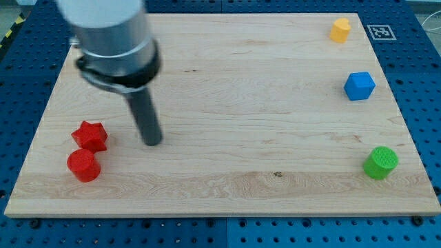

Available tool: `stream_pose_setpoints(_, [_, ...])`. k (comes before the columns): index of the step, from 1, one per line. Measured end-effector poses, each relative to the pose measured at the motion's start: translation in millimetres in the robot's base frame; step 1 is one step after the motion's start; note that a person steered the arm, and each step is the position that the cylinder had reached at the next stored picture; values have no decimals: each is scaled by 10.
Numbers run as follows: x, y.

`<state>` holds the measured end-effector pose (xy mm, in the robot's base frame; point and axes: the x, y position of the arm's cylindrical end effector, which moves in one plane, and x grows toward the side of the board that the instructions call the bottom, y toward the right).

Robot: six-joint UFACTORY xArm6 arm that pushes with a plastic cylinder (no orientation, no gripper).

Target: Point at the green circle

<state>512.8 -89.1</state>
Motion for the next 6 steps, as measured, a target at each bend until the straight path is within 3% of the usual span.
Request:
stream_pose_setpoints(2, [-16, 1291])
stream_pose_setpoints(4, [-231, 2217])
stream_pose_setpoints(6, [250, 3558])
